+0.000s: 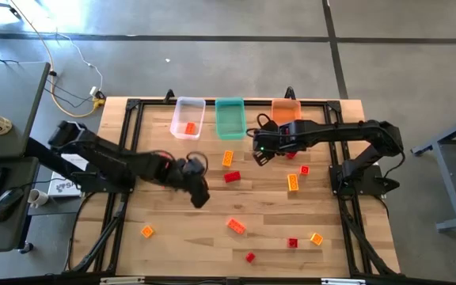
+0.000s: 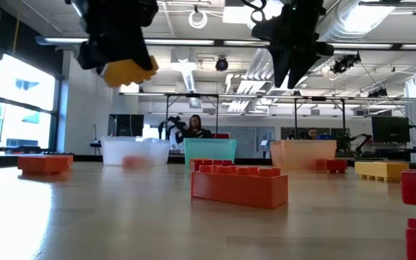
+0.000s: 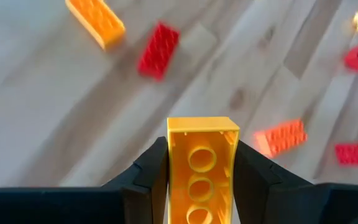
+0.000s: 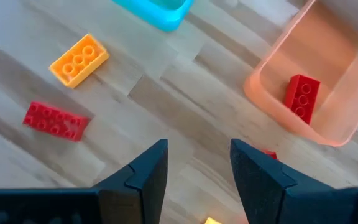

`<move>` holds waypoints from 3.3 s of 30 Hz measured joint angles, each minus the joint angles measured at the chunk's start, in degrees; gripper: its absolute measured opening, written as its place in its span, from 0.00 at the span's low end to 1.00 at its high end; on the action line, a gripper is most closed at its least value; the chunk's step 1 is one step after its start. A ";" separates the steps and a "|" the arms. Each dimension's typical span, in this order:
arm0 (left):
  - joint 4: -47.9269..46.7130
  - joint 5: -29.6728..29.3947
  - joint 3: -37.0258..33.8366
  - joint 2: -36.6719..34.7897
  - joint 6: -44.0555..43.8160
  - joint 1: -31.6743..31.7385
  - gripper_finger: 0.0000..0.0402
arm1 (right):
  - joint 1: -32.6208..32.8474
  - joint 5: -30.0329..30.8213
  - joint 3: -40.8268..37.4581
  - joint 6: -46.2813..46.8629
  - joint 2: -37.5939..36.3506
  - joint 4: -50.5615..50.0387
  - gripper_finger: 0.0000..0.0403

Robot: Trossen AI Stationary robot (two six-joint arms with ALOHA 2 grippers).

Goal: Sort & place blocks by color
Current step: Put the yellow game piece into the green bin

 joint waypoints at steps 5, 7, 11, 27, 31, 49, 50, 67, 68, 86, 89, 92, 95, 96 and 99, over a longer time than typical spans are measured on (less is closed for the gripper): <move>3.15 2.70 0.00 -1.15 5.47 6.68 0.27 | -1.85 0.05 0.04 -1.19 0.00 0.00 0.40; 3.58 4.20 0.00 -1.12 7.53 9.14 0.27 | -2.62 0.05 0.08 -1.32 0.00 0.00 0.40; 5.61 6.06 0.00 -1.11 11.16 13.37 0.27 | -4.25 0.03 0.09 -2.65 0.00 0.00 0.40; 15.79 6.45 0.02 -0.50 20.96 28.51 0.28 | -11.13 1.08 0.15 -9.06 0.00 1.11 0.40; 18.56 6.11 0.02 -0.22 23.05 32.28 0.28 | -12.22 0.66 0.15 -10.67 0.00 2.23 0.40; 32.27 14.61 0.02 -0.24 26.07 40.81 0.28 | -12.81 -1.88 0.17 -20.38 0.00 8.31 0.40; 32.65 15.23 0.02 -0.23 26.72 40.81 0.28 | -12.82 -2.97 0.17 -21.82 0.00 10.03 0.40; 45.50 11.09 0.02 -0.25 21.73 40.85 0.28 | -12.89 -18.02 0.17 -32.43 0.00 41.62 0.40; 45.97 10.32 0.02 -0.25 21.73 40.78 0.28 | -12.88 -17.58 0.17 -32.04 0.00 43.14 0.40; 51.78 6.54 0.02 -0.25 22.89 38.79 0.28 | -13.55 -11.36 0.17 -28.96 0.00 56.77 0.40; 52.10 5.67 0.02 -0.27 23.03 38.11 0.28 | -14.02 -9.62 0.17 -28.40 0.01 56.51 0.40; 52.28 5.30 0.02 -0.27 22.64 37.68 0.28 | -14.42 -10.04 0.17 -28.37 0.02 57.00 0.40; 52.65 4.37 0.02 -0.27 22.39 37.22 0.28 | -14.62 -10.83 0.20 -28.36 0.27 57.23 0.40; 53.16 4.26 0.02 -0.26 22.25 37.00 0.28 | -14.70 -11.66 0.20 -28.34 0.40 57.28 0.40; 53.54 3.18 0.02 -0.27 22.15 36.38 0.28 | -14.67 -13.08 0.20 -28.35 0.87 57.55 0.40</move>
